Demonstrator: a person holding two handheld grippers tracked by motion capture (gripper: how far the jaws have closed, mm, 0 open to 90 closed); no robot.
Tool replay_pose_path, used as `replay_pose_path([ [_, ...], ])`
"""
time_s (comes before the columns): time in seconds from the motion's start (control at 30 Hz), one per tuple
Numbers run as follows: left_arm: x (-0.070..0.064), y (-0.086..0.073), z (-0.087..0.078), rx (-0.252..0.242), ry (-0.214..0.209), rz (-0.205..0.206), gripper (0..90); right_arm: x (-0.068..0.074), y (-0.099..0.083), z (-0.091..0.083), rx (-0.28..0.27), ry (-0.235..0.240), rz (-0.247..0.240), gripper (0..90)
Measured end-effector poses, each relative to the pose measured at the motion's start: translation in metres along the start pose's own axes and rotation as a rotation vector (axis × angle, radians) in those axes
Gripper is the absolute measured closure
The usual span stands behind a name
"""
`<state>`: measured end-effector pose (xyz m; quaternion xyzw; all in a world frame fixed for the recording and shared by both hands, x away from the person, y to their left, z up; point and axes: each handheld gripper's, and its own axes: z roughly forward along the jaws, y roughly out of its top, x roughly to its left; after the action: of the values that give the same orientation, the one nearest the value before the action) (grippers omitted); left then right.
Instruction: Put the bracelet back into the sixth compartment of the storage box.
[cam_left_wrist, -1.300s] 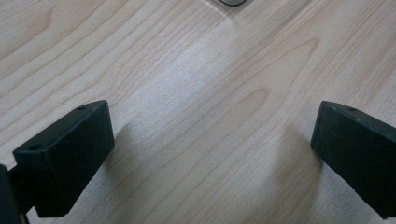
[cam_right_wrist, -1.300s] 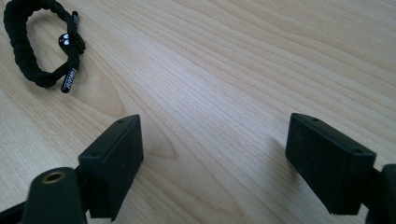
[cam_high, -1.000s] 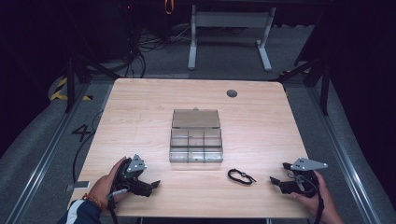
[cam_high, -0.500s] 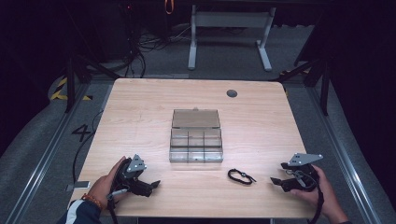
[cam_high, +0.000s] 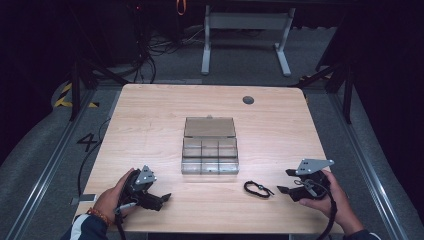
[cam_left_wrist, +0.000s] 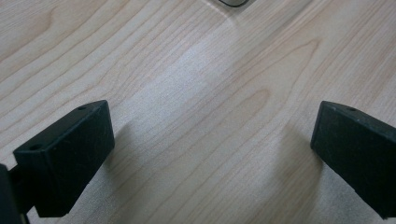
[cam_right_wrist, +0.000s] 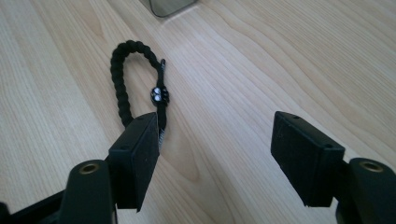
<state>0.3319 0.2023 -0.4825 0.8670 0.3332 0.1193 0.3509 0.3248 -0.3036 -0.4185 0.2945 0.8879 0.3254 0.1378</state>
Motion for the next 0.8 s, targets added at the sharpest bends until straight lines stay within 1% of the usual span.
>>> replay_pose_path([
  [0.17, 0.0, 0.0, 0.0, 0.0, 0.001, -0.001, 0.0, 0.011, 0.016, 0.008, 0.011, 0.017, -0.056, 34.7],
  [0.27, 0.0, 0.0, 0.0, 0.0, 0.001, 0.002, 0.0, 0.016, 0.024, 0.015, 0.02, 0.022, -0.071, 34.9],
  [0.37, 0.0, 0.0, 0.0, 0.0, 0.001, 0.002, 0.0, 0.021, 0.029, 0.023, 0.025, 0.044, -0.085, 34.7],
  [0.43, 0.0, 0.0, 0.0, 0.0, 0.001, 0.003, 0.0, 0.023, 0.032, 0.029, 0.031, 0.062, -0.092, 34.4],
  [0.5, 0.0, 0.0, 0.0, 0.0, 0.001, 0.003, 0.0, 0.025, 0.033, 0.035, 0.037, 0.068, -0.1, 33.9],
  [0.57, 0.0, 0.0, 0.0, 0.0, 0.001, 0.002, 0.0, 0.026, 0.034, 0.04, 0.033, 0.088, -0.093, 33.0],
  [0.6, 0.0, 0.0, 0.0, 0.0, 0.001, 0.003, 0.0, 0.027, 0.035, 0.043, 0.03, 0.104, -0.092, 31.1],
  [0.67, 0.0, 0.0, 0.0, 0.001, 0.002, 0.004, 0.0, 0.029, 0.036, 0.047, 0.028, 0.123, -0.104, 30.9],
  [0.73, 0.001, 0.0, 0.0, -0.001, -0.001, 0.001, 0.0, 0.032, 0.036, 0.053, 0.045, 0.125, -0.116, 30.6],
  [0.8, 0.001, -0.001, -0.001, 0.001, -0.001, 0.003, 0.0, 0.034, 0.036, 0.057, 0.049, 0.139, -0.119, 30.6],
])
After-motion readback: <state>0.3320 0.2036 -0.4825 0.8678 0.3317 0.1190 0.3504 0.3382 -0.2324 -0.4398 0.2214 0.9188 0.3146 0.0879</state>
